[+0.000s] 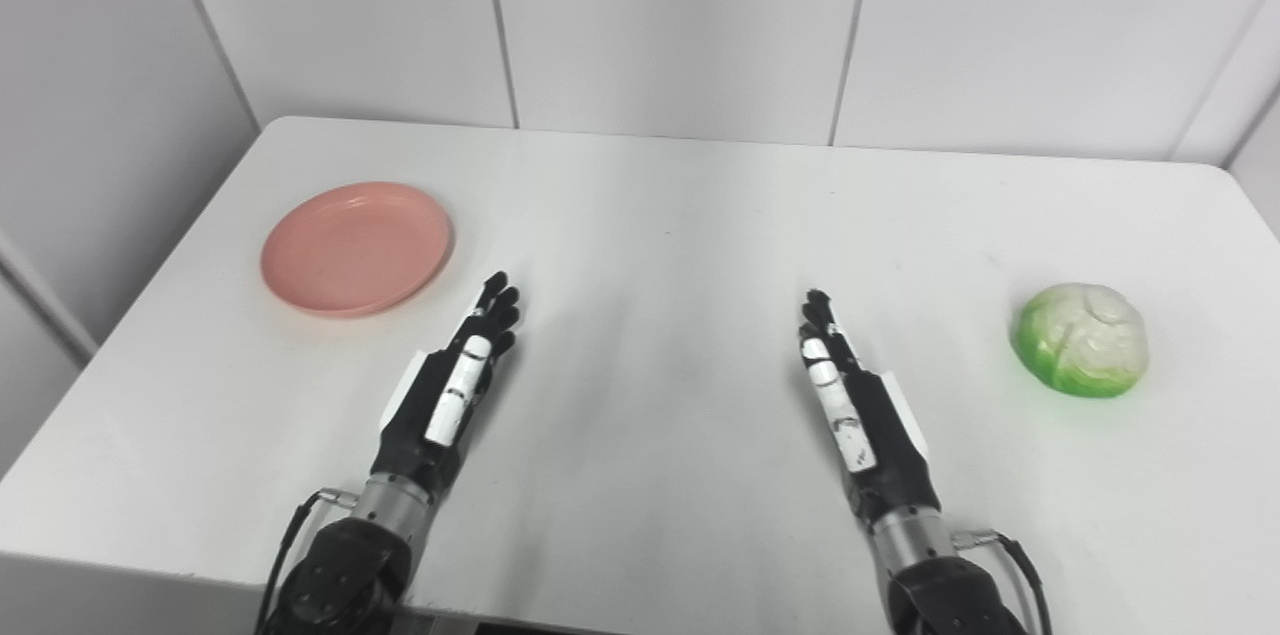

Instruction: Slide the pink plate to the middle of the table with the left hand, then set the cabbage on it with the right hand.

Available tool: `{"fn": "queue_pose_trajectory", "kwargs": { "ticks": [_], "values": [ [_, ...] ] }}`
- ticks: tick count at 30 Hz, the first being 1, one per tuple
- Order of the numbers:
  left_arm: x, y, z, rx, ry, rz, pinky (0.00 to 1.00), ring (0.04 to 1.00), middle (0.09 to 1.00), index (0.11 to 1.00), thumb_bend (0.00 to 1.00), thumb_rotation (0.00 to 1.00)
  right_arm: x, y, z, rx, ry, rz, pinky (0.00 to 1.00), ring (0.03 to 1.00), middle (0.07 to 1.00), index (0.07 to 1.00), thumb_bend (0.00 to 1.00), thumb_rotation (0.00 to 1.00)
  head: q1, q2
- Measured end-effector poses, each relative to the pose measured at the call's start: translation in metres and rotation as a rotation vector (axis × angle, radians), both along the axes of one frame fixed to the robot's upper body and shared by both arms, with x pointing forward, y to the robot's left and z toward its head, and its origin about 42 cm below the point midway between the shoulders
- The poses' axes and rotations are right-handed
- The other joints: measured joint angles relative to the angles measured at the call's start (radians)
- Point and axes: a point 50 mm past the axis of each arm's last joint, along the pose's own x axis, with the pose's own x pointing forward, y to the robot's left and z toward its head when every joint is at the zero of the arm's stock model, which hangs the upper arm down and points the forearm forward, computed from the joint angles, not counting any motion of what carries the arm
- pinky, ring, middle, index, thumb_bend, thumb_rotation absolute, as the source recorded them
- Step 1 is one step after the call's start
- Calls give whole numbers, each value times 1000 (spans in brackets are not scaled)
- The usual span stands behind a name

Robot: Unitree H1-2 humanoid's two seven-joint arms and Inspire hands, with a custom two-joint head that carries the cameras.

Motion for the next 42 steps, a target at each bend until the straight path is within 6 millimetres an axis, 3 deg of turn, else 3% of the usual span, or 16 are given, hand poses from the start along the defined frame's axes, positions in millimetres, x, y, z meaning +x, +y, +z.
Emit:
{"fn": "queue_pose_trajectory", "kwargs": {
  "ticks": [5, 10, 42],
  "values": [
    [13, -10, -2, 2, -7, -14, 1000, 1000, 1000, 1000, 416, 1000, 2, -2, -3, 15, -8, 14, 1000, 1000, 1000, 1000, 243, 1000, 69, -43],
    [15, -12, -3, 15, -8, -14, 1000, 1000, 1000, 1000, 431, 1000, 3, -4, -3, 22, -13, 13, 1000, 1000, 1000, 1000, 229, 1000, 89, -51],
    [14, -11, 1, 14, -36, -2, 996, 997, 1000, 1000, 422, 1000, 7, -1, -2, 23, -17, 14, 1000, 1000, 1000, 1000, 217, 1000, 81, -68]
  ]
}}
